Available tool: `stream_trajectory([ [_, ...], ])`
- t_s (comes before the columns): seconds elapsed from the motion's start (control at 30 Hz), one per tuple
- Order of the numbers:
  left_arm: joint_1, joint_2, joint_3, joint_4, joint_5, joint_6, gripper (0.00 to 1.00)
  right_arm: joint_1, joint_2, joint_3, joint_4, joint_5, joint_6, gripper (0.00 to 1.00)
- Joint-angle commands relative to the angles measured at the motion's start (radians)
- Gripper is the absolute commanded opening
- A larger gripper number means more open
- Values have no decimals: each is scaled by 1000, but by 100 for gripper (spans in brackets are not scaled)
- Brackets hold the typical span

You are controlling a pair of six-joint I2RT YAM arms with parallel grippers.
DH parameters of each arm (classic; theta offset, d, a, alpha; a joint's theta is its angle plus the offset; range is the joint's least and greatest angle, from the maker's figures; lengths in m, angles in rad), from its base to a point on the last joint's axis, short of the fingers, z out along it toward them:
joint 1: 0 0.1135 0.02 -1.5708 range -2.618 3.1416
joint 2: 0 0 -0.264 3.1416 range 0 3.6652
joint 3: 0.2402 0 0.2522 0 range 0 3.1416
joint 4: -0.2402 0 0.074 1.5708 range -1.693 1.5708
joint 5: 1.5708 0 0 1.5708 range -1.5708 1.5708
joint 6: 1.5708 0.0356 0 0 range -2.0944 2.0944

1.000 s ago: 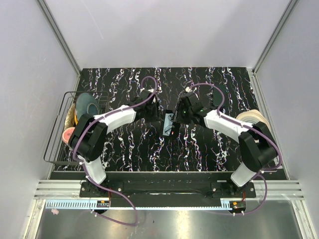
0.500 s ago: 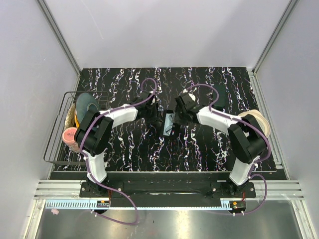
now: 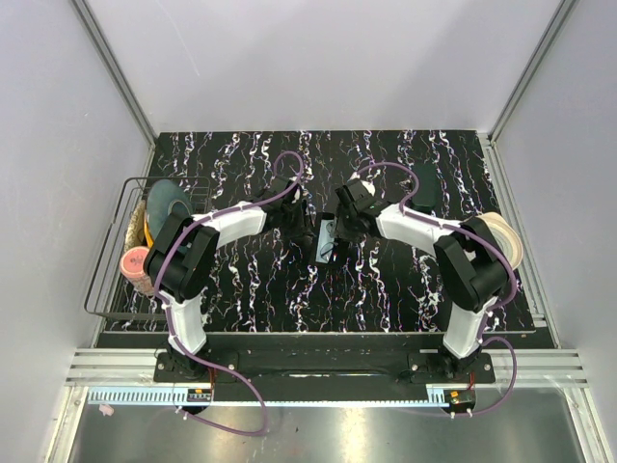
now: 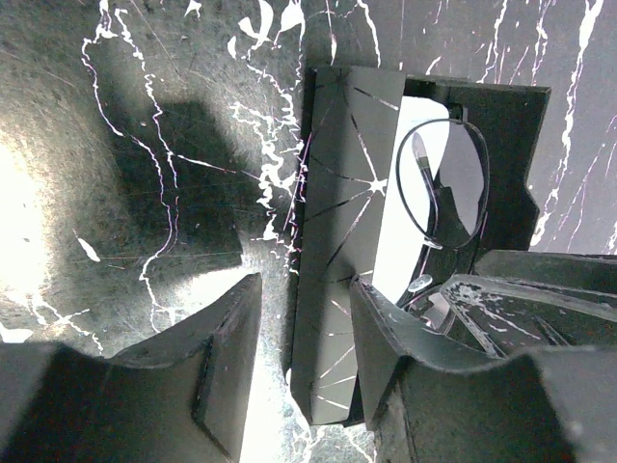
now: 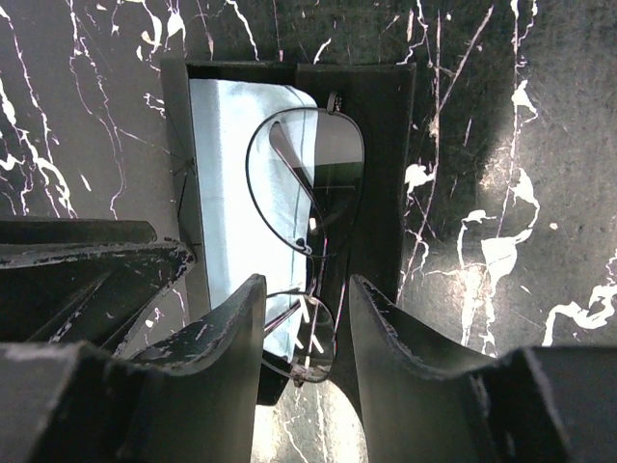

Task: Organize the sunglasses
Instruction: Adjust the sunglasses in the sunglasses case.

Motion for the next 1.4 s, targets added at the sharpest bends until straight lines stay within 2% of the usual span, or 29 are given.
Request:
stream_trajectory([
  [0.0, 7, 12, 41, 38, 23, 13, 45, 10, 27, 42, -9, 36, -9, 45],
  [0.23, 7, 15, 46, 41, 33, 16, 45, 10, 53, 50, -9, 67, -1, 40],
  [0.5, 7, 16, 50, 35, 34, 19, 45, 10, 44, 47, 6, 50, 2, 27],
  [0.87, 9, 30, 64, 37, 48, 21, 44, 11, 44, 53, 37, 1, 5, 24],
  [1.37, 7, 44, 67, 34, 54, 19, 39, 24, 4, 42, 52, 21, 28, 17],
])
